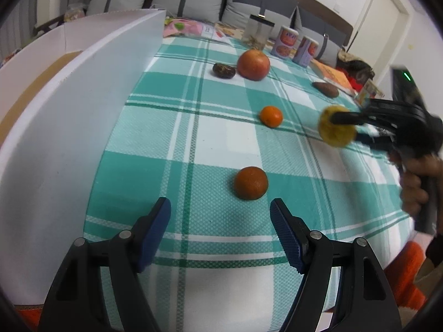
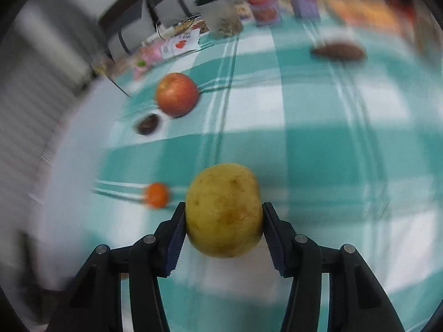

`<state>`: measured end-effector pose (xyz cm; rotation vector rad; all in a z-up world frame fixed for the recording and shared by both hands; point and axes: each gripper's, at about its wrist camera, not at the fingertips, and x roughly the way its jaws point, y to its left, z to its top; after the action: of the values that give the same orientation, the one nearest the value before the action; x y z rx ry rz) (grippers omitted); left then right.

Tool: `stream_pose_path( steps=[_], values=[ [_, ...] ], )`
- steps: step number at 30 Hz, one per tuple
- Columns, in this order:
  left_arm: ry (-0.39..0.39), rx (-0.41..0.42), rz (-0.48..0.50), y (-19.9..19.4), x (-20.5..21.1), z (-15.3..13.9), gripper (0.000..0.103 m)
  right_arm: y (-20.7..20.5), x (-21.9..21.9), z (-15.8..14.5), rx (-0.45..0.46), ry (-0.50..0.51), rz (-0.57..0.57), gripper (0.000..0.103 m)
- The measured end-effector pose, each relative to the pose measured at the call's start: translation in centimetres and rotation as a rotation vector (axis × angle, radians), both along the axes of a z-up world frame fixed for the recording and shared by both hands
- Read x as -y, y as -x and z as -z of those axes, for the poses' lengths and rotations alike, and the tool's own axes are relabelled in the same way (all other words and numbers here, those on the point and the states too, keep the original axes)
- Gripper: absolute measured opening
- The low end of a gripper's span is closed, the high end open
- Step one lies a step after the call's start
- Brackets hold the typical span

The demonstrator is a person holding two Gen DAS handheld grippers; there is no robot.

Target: Organize fruits

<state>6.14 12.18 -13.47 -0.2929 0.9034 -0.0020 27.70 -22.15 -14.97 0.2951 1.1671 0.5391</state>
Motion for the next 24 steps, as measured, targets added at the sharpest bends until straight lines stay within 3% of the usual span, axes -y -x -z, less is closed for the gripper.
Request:
stream_pose_path(
  steps=[2, 5, 8, 12, 16, 18, 20, 24],
  values=[
    [0.005, 0.005, 0.005, 0.0, 0.1, 0.0, 0.076, 1.3, 2.2, 0.8, -0.096, -0.16, 0.022, 0.053],
    [0.011, 0.003, 0.015, -0.1, 0.4, 0.0, 0.076, 2.4, 4.1, 3.2, -0.192, -0.183, 0.055, 0.054],
    [0.0, 0.01, 0.027, 0.2, 0.9, -0.4, 0.076, 2.8, 6.5, 3.9, -0.184, -0.234, 0.129, 0.063],
    [-0.025, 0.031, 0.044, 0.7, 1.5, -1.1, 0.077, 2.9, 8.7, 3.1, -0.143, -0.214, 0.19, 0.065],
    [-0.031, 0.024, 0.065, 0.8, 2.3, -1.0, 0.077, 3.9, 9.3, 0.9, -0.066, -0.17, 0.174, 0.065],
    [-0.04, 0.03, 0.088, 1.1, 3.0, -1.2, 0.078, 5.1, 9.5, -0.5, 0.008, -0.117, 0.158, 0.078],
    [-0.05, 0.031, 0.108, 1.4, 3.7, -1.2, 0.084, 7.6, 9.4, -1.3, 0.095, -0.008, 0.154, 0.095],
    [-0.07, 0.006, 0.139, 1.8, 4.9, -0.2, 0.087, 13.5, 8.3, -0.8, 0.242, 0.224, 0.128, 0.098]
  ],
)
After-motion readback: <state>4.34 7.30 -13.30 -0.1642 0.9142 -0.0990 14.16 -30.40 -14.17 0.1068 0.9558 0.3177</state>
